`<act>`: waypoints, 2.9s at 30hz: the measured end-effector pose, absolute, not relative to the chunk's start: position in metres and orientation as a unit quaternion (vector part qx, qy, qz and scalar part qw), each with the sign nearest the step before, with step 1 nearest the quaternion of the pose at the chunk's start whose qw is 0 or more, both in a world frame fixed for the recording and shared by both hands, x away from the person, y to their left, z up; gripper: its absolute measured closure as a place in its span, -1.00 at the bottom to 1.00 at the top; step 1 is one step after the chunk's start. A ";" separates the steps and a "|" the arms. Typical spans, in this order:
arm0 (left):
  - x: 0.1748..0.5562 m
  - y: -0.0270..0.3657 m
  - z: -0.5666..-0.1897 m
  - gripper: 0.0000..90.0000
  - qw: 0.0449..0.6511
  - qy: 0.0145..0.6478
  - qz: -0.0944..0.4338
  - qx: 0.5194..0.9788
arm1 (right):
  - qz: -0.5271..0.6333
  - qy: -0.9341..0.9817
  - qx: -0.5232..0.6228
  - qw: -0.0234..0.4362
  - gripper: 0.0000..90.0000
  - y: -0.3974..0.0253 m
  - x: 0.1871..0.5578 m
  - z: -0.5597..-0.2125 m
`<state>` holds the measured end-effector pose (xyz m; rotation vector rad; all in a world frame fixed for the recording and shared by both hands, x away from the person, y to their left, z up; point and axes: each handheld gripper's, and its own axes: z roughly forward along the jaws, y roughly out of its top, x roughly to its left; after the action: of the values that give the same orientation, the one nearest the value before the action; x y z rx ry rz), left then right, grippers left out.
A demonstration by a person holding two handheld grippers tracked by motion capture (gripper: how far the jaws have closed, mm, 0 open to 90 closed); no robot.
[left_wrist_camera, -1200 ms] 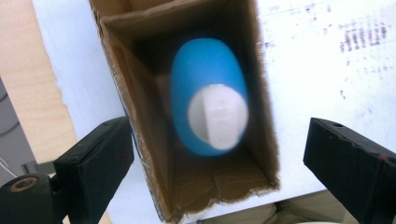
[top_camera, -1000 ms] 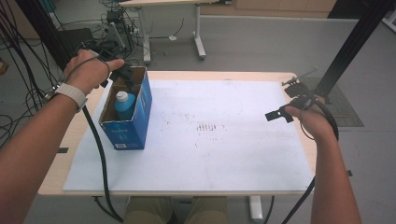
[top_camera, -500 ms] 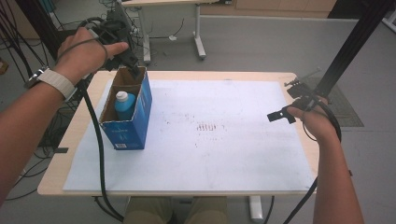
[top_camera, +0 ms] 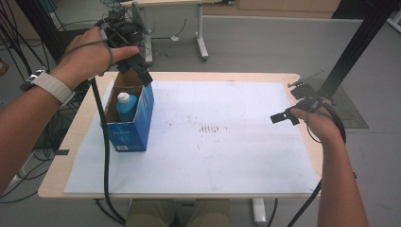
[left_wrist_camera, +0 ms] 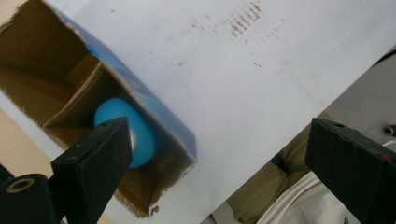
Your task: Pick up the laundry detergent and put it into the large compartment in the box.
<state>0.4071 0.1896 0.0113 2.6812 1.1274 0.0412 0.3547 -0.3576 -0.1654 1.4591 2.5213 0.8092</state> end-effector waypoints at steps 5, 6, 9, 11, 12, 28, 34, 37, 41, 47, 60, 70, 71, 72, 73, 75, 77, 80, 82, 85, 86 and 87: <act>0.408 0.179 0.006 -0.81 0.107 0.355 0.009 0.929 | 0.265 0.834 0.481 0.057 -0.84 -0.356 0.356 -0.165; 0.408 0.176 0.005 -0.81 0.107 0.349 0.008 0.931 | 0.265 0.834 0.481 0.056 -0.84 -0.355 0.356 -0.165; 0.407 0.169 0.002 -0.81 0.107 0.328 0.004 0.939 | 0.263 0.833 0.483 0.054 -0.84 -0.356 0.357 -0.166; 0.408 0.164 -0.001 -0.81 0.106 0.317 0.002 0.943 | 0.263 0.833 0.485 0.053 -0.84 -0.357 0.357 -0.167; 0.408 0.164 -0.001 -0.81 0.106 0.317 0.002 0.943 | 0.263 0.833 0.485 0.053 -0.84 -0.357 0.357 -0.167; 0.409 0.129 -0.043 -0.81 0.085 0.232 -0.023 0.969 | 0.261 0.832 0.488 0.046 -0.84 -0.356 0.360 -0.172; 0.404 0.122 -0.058 -0.81 0.085 0.206 -0.021 0.975 | 0.259 0.832 0.489 0.045 -0.84 -0.355 0.359 -0.173; 0.400 0.122 -0.064 -0.80 0.093 0.191 -0.014 0.977 | 0.259 0.831 0.491 0.044 -0.84 -0.356 0.357 -0.173; 0.396 0.115 -0.073 -0.80 0.090 0.168 -0.015 0.982 | 0.257 0.830 0.494 0.043 -0.84 -0.356 0.356 -0.175; 0.392 0.107 -0.087 -0.80 0.092 0.144 -0.017 0.985 | 0.259 0.827 0.497 0.044 -0.84 -0.357 0.351 -0.175; 0.387 0.095 -0.106 -0.80 0.081 0.124 -0.018 0.989 | 0.260 0.826 0.498 0.044 -0.84 -0.356 0.349 -0.178; 0.386 0.093 -0.113 -0.81 0.080 0.115 -0.020 0.990 | 0.262 0.826 0.498 0.044 -0.84 -0.356 0.351 -0.179; 0.386 0.093 -0.113 -0.81 0.080 0.115 -0.020 0.990 | 0.262 0.826 0.498 0.044 -0.84 -0.356 0.351 -0.179; 0.387 0.092 -0.113 -0.81 0.078 0.112 -0.020 0.990 | 0.262 0.826 0.498 0.044 -0.84 -0.357 0.351 -0.179; 0.387 0.092 -0.113 -0.81 0.079 0.114 -0.021 0.990 | 0.261 0.826 0.498 0.044 -0.84 -0.357 0.351 -0.180; 0.387 0.092 -0.114 -0.81 0.078 0.112 -0.020 0.990 | 0.261 0.824 0.501 0.043 -0.84 -0.359 0.351 -0.181; 0.387 0.091 -0.114 -0.81 0.076 0.112 -0.020 0.991 | 0.261 0.824 0.501 0.043 -0.84 -0.358 0.351 -0.182; 0.386 0.089 -0.115 -0.81 0.074 0.112 -0.020 0.991 | 0.262 0.824 0.500 0.044 -0.84 -0.358 0.350 -0.182; 0.385 0.088 -0.116 -0.81 0.073 0.114 -0.019 0.991 | 0.262 0.825 0.500 0.043 -0.84 -0.359 0.350 -0.182; 0.385 0.088 -0.116 -0.81 0.071 0.112 -0.019 0.991 | 0.263 0.824 0.501 0.044 -0.84 -0.359 0.349 -0.182; 0.385 0.088 -0.116 -0.81 0.071 0.112 -0.020 0.991 | 0.262 0.824 0.501 0.045 -0.84 -0.359 0.348 -0.181; 0.384 0.088 -0.116 -0.81 0.071 0.113 -0.019 0.991 | 0.262 0.824 0.500 0.045 -0.84 -0.359 0.348 -0.181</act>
<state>0.3842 0.0878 -0.1162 2.9802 0.3402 -0.0572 0.3480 -0.3591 -0.1810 1.5260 2.5181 0.8010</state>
